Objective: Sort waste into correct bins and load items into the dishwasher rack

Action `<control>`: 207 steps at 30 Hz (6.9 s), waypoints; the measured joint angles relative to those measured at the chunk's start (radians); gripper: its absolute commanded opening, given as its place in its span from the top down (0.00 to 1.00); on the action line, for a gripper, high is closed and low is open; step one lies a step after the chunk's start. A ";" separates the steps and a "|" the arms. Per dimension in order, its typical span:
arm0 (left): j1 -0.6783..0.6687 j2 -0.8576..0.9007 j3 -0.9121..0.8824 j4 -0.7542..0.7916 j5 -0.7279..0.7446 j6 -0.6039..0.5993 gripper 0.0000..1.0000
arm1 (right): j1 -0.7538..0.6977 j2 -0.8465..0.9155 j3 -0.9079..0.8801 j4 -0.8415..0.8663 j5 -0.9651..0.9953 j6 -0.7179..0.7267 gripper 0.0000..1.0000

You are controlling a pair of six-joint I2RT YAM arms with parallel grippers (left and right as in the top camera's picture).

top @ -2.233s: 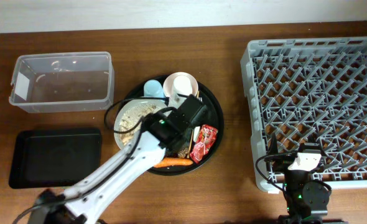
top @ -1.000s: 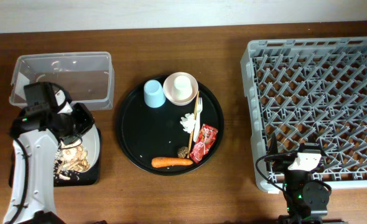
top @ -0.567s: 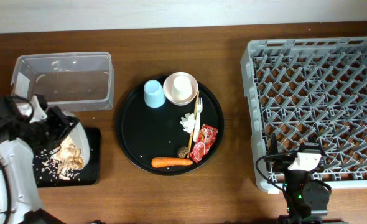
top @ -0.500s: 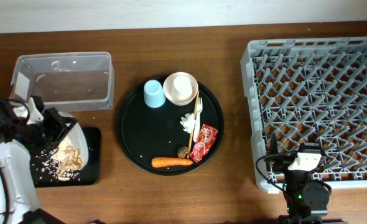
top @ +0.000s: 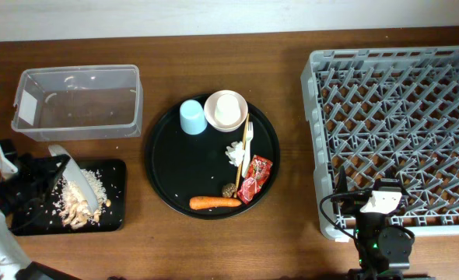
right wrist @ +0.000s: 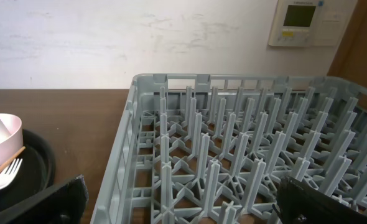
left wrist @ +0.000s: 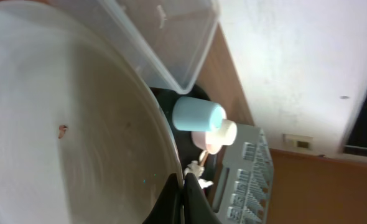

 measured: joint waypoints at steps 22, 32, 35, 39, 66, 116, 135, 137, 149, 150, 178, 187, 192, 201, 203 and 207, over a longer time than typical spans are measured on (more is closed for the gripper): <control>0.113 0.084 -0.013 -0.094 0.280 0.105 0.99 | 0.000 0.000 0.000 0.000 0.000 0.000 0.01; 0.133 0.088 -0.014 -0.262 0.353 0.265 0.99 | 0.000 0.000 0.000 0.000 0.000 0.001 0.01; 0.133 0.087 -0.014 -0.287 0.362 0.316 1.00 | 0.000 0.000 0.000 0.000 0.000 0.000 0.01; 0.133 0.083 -0.015 -0.186 0.399 0.338 0.99 | 0.000 0.000 0.000 0.000 0.000 0.000 0.01; -0.069 -0.146 0.178 -0.220 0.231 0.204 1.00 | 0.000 0.000 0.000 0.000 0.000 0.000 0.01; -1.361 0.435 0.388 -0.076 -0.941 -0.282 0.60 | 0.000 0.000 0.000 0.000 0.000 0.000 0.01; -1.612 0.412 0.227 -0.016 -0.912 -0.225 0.50 | 0.000 0.000 0.000 0.000 0.000 0.000 0.01; -1.612 0.412 0.204 0.010 -0.938 -0.225 0.50 | 0.000 0.000 0.000 0.000 0.000 0.000 0.01; -1.612 0.412 0.067 0.185 -1.001 -0.225 0.50 | 0.000 0.000 0.000 0.000 0.000 0.000 0.01; -1.612 0.412 0.066 0.188 -1.002 -0.225 0.50 | 0.000 0.000 0.000 0.000 0.000 0.000 0.01; -1.612 0.410 0.075 0.168 -1.067 -0.213 0.89 | 0.000 0.000 0.000 0.000 0.000 0.000 0.01; -1.585 0.247 0.174 0.033 -1.064 -0.213 0.89 | 0.000 0.000 0.000 0.000 0.000 0.000 0.01; -1.152 0.159 0.187 -0.159 -1.080 -0.235 0.89 | 0.000 0.000 0.000 0.000 -0.002 0.000 0.01; -0.515 0.159 0.186 -0.141 -1.091 -0.371 0.69 | 0.000 0.000 0.000 0.000 -0.003 0.000 0.01; -0.448 0.159 0.179 -0.133 -1.090 -0.394 0.69 | 0.000 0.000 0.000 0.000 -0.003 0.000 0.01; -0.402 0.159 0.149 -0.123 -1.075 -0.414 0.58 | 0.000 0.000 0.000 0.000 -0.003 0.000 0.01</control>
